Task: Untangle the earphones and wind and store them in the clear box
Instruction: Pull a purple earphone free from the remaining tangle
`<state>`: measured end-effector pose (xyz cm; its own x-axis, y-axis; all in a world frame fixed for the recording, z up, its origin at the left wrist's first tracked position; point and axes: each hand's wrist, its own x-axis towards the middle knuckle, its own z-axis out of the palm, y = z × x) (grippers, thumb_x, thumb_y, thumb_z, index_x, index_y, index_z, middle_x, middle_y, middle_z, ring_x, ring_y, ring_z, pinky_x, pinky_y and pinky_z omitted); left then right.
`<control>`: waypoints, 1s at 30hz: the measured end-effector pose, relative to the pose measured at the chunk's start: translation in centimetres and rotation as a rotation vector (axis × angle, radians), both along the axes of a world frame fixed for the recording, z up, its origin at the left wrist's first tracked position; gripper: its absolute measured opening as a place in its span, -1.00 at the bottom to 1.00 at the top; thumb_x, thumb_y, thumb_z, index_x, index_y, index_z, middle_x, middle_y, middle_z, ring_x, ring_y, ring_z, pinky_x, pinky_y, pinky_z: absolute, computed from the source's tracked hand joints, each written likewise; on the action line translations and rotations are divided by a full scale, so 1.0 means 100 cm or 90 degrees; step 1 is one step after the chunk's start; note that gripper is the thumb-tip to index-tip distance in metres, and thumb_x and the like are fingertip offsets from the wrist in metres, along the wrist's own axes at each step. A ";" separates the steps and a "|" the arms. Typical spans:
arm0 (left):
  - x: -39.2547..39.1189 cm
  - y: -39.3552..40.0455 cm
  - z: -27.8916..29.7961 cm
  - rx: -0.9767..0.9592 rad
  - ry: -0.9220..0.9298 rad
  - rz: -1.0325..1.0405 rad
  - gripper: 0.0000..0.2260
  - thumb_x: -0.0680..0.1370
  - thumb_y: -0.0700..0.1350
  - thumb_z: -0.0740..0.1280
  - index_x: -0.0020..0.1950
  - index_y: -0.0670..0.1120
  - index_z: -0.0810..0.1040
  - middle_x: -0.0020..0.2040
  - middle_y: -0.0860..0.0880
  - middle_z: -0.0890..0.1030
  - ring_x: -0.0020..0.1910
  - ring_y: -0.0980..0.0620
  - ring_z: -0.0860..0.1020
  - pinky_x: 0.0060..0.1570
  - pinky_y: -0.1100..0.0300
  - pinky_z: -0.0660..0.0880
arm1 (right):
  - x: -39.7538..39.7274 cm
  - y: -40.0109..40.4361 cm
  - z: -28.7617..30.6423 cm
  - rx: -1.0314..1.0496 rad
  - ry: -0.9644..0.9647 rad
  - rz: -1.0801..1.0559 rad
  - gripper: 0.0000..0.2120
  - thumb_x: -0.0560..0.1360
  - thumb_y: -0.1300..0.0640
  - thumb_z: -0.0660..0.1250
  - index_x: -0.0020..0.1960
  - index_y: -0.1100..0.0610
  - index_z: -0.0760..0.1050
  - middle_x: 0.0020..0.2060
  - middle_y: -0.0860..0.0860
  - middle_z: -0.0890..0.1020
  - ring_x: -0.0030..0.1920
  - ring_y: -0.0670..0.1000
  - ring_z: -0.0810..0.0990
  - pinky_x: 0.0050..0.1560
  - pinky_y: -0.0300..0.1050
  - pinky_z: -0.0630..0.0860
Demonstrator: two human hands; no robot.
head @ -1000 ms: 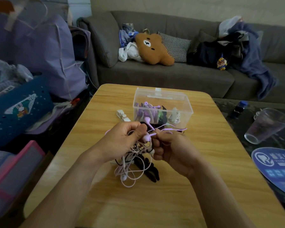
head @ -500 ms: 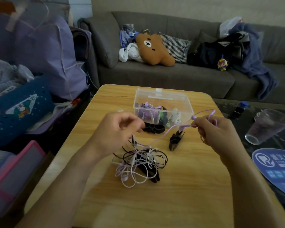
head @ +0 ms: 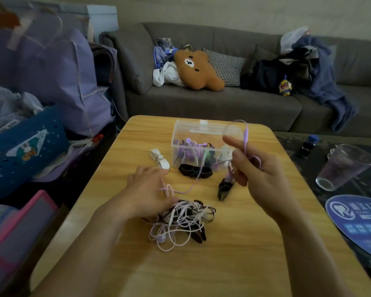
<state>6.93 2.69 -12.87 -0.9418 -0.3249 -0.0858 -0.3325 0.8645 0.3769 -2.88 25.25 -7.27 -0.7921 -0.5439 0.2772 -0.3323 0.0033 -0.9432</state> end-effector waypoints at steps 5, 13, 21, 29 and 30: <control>-0.008 0.025 -0.007 0.256 0.069 -0.097 -0.24 0.41 0.04 0.36 0.56 0.23 0.11 0.50 0.11 0.35 0.54 0.02 0.19 0.50 -0.10 0.19 | 0.009 -0.005 0.002 -0.091 -0.095 0.159 -0.66 0.63 0.20 0.17 0.32 0.04 0.58 -0.41 0.01 0.27 -0.36 0.11 0.17 -0.34 -0.07 0.17; -0.011 0.030 0.002 0.305 0.261 -0.045 -0.90 0.44 0.08 0.50 -0.12 0.10 0.65 -0.22 0.03 0.66 -0.22 0.11 0.61 -0.15 0.14 0.57 | 0.005 -0.003 -0.002 -0.101 -0.152 0.135 -0.68 0.64 0.31 0.15 0.18 0.15 0.65 -0.46 -0.07 0.25 -0.45 0.02 0.19 -0.40 -0.15 0.17; 0.010 -0.032 0.023 0.217 0.327 0.092 -0.95 0.53 -0.10 0.44 -0.11 0.03 0.69 -0.23 0.14 0.67 -0.22 0.28 0.60 -0.19 0.40 0.49 | -0.020 0.013 -0.001 -0.251 -0.348 -0.067 -0.70 0.66 0.27 0.09 0.02 0.21 0.61 -0.49 -0.06 0.20 -0.50 -0.10 0.17 -0.49 -0.23 0.17; 0.026 -0.055 0.031 0.444 0.323 0.315 -0.53 0.67 0.12 0.16 -0.31 -0.17 0.44 -0.42 -0.16 0.63 -0.38 -0.19 0.64 -0.20 -0.01 0.61 | -0.023 0.015 -0.004 -0.197 -0.303 -0.145 -0.71 0.65 0.31 0.11 0.22 0.20 0.57 -0.43 0.00 0.46 -0.43 -0.07 0.41 -0.34 -0.13 0.37; 0.027 -0.053 0.036 0.495 0.288 0.312 -0.53 0.67 0.15 0.13 -0.33 -0.12 0.39 -0.49 -0.16 0.54 -0.49 -0.19 0.55 -0.31 0.04 0.55 | -0.021 0.014 -0.004 -0.182 -0.294 -0.139 -0.72 0.65 0.30 0.13 0.20 0.19 0.58 -0.39 0.02 0.52 -0.38 -0.05 0.48 -0.28 -0.10 0.41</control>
<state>9.65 -2.65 -9.27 -0.7174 -0.6886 -0.1062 -0.2705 0.1348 0.9532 -4.97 26.64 -7.68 -0.9509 -0.3093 -0.0114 0.0930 -0.2503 -0.9637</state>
